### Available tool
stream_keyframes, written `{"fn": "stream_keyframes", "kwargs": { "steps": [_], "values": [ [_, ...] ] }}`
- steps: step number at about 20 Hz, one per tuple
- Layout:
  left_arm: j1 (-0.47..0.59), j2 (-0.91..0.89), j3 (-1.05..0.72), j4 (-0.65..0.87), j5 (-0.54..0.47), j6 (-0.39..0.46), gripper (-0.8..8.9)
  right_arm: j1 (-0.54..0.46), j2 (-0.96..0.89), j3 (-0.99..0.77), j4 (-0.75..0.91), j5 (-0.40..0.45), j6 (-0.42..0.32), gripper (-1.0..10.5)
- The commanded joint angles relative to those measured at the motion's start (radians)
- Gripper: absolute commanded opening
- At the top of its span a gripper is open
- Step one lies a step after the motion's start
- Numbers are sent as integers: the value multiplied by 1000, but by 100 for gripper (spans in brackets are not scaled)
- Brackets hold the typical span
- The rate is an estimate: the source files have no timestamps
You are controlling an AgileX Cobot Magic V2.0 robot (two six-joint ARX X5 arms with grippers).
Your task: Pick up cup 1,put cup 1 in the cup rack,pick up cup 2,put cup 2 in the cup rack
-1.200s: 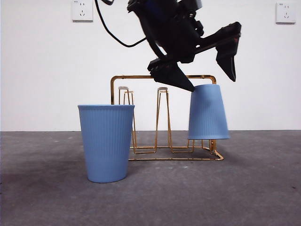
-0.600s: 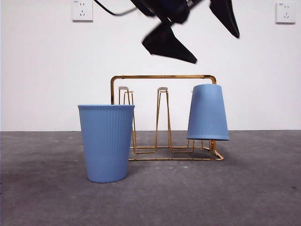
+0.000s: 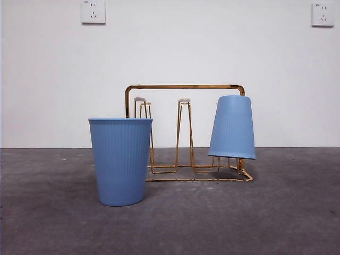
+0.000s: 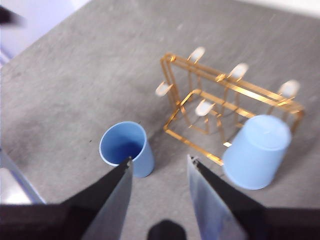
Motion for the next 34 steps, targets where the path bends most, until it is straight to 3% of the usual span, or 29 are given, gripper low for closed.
{"fn": "stream_keyframes", "kwargs": {
  "steps": [1, 5, 10, 23, 30, 32, 34],
  "values": [
    [2, -95, -10, -79, -68, 21, 467, 35, 107, -6, 37, -14, 39, 196],
    [2, -229, -10, -215, -139, 5, 467, 124, 309, -6, 109, -6, 63, 232],
    [2, -320, -10, -311, -157, -30, 467, 202, 463, -6, 163, 75, 89, 258],
    [2, -372, -10, -411, -143, -59, 467, 281, 595, -6, 278, 155, 143, 258],
    [-1, -372, -10, -407, -50, -65, 467, 286, 660, -6, 281, 193, 166, 256],
    [-1, -371, -10, -397, -26, -65, 467, 287, 663, -6, 292, 194, 169, 233],
    [-1, -371, -10, -370, 14, -65, 467, 286, 663, -6, 309, 194, 169, 50]
  ]
}}
